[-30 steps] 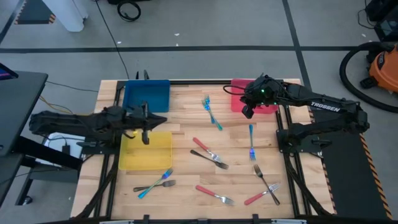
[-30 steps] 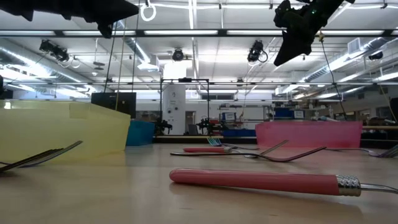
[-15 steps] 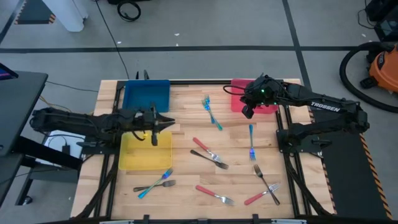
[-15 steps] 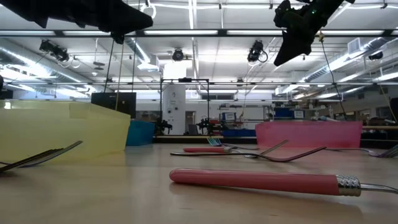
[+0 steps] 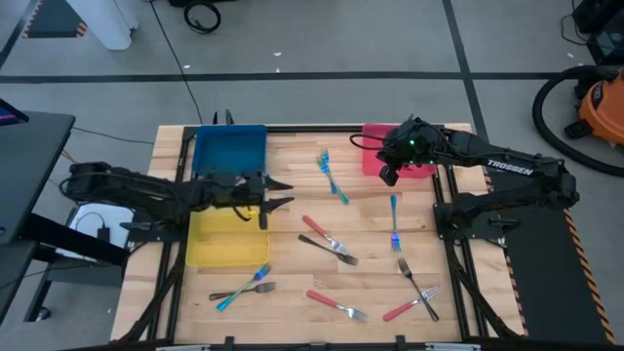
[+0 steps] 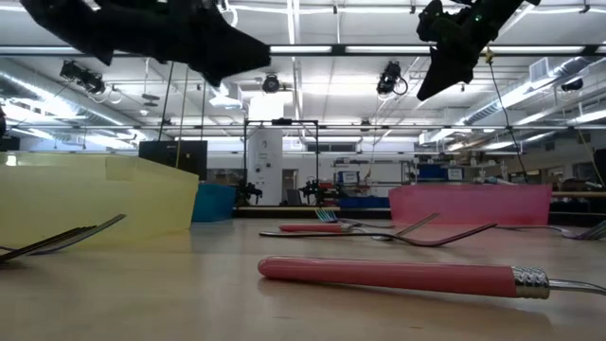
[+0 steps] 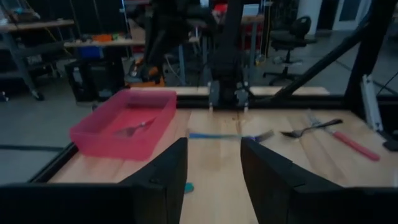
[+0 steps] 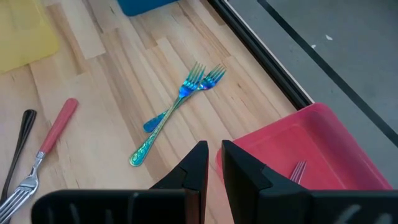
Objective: Sort silverware by color (type)
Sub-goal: Put the black fork into the yellow bin
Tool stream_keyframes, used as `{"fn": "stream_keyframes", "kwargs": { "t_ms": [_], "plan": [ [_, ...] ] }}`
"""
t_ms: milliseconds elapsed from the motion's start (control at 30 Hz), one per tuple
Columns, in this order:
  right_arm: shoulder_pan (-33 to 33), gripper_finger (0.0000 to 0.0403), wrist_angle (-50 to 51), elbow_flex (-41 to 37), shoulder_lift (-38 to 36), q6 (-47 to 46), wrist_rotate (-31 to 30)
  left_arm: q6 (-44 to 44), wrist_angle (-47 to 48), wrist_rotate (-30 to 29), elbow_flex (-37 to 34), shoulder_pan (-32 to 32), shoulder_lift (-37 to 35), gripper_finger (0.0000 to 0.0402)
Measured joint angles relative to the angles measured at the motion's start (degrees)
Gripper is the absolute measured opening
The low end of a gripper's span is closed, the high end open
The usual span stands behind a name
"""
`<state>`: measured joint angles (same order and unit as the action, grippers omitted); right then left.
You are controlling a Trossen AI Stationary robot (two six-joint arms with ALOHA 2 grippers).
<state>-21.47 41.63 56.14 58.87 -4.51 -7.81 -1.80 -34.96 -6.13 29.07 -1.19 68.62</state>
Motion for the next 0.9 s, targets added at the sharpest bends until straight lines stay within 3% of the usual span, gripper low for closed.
{"fn": "stream_keyframes", "kwargs": {
  "t_ms": [67,233,500,700,900],
  "plan": [
    [0.0,0.0055,0.0,0.02,0.0,0.0,0.0,-0.05,1.84,1.09,2.05,0.0,2.37,0.0153],
    [0.0,0.0055,0.0,0.02,0.0,0.0,0.0,-0.17,6.49,10.3,7.75,0.08,8.52,0.0153],
    [0.0,0.0055,0.0,0.02,0.0,-0.02,0.01,-0.04,8.38,10.93,13.57,0.02,17.78,0.0153],
    [0.0,0.0055,0.0,0.02,0.0,-0.02,0.02,0.08,8.28,16.63,15.49,0.07,22.23,0.0153],
    [-0.02,0.0055,-0.01,0.02,0.0,-0.59,0.02,-0.17,11.64,17.33,18.41,0.09,25.88,0.0153]
  ]
}}
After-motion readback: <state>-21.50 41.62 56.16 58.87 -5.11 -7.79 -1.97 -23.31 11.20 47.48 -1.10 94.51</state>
